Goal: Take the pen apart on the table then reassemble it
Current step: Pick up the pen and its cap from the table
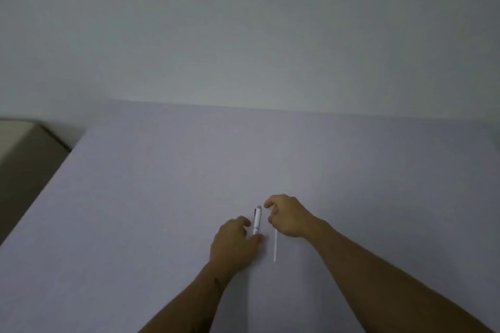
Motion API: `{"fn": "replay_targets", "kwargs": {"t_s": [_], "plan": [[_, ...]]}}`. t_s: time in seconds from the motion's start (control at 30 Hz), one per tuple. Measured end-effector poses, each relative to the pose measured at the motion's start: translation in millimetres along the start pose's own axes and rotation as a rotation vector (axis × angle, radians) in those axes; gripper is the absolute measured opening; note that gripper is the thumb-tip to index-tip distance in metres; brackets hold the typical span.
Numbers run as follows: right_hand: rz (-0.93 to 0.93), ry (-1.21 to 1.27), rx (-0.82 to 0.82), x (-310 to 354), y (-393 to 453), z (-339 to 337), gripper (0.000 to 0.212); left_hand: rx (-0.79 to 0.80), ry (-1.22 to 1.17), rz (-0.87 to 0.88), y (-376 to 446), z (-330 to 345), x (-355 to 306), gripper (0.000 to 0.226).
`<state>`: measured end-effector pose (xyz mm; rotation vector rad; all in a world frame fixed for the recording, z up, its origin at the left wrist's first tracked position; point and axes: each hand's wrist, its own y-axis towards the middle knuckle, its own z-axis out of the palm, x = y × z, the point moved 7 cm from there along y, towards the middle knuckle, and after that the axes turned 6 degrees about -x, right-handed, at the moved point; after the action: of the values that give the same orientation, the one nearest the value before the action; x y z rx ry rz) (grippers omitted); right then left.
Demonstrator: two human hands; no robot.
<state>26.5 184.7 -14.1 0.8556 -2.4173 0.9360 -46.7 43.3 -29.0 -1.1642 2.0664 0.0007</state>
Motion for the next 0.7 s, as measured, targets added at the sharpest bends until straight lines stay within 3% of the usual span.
{"fn": "replay_targets", "kwargs": {"t_s": [0.1, 0.27, 0.37, 0.57, 0.7], "plan": [[0.021, 0.007, -0.024, -9.0, 4.8, 2.5, 0.042, 0.012, 0.104, 0.006, 4.0, 11.8, -6.8, 0.045], [0.062, 0.045, -0.052, -20.1, 8.0, 6.3, 0.040, -0.005, 0.204, 0.009, 5.8, 25.4, -8.6, 0.017], [0.133, 0.095, -0.090, -27.1, 11.5, 7.8, 0.037, -0.028, 0.143, -0.018, 8.2, 25.1, -6.0, 0.010], [0.264, 0.539, -0.104, -15.6, 16.6, 14.1, 0.014, -0.090, 0.011, 0.032, 9.7, 6.4, -5.7, 0.005], [0.255, 0.677, -0.073, 1.2, 27.1, 8.9, 0.011, -0.070, -0.002, 0.050, 19.1, -9.0, -9.9, 0.004]]}}
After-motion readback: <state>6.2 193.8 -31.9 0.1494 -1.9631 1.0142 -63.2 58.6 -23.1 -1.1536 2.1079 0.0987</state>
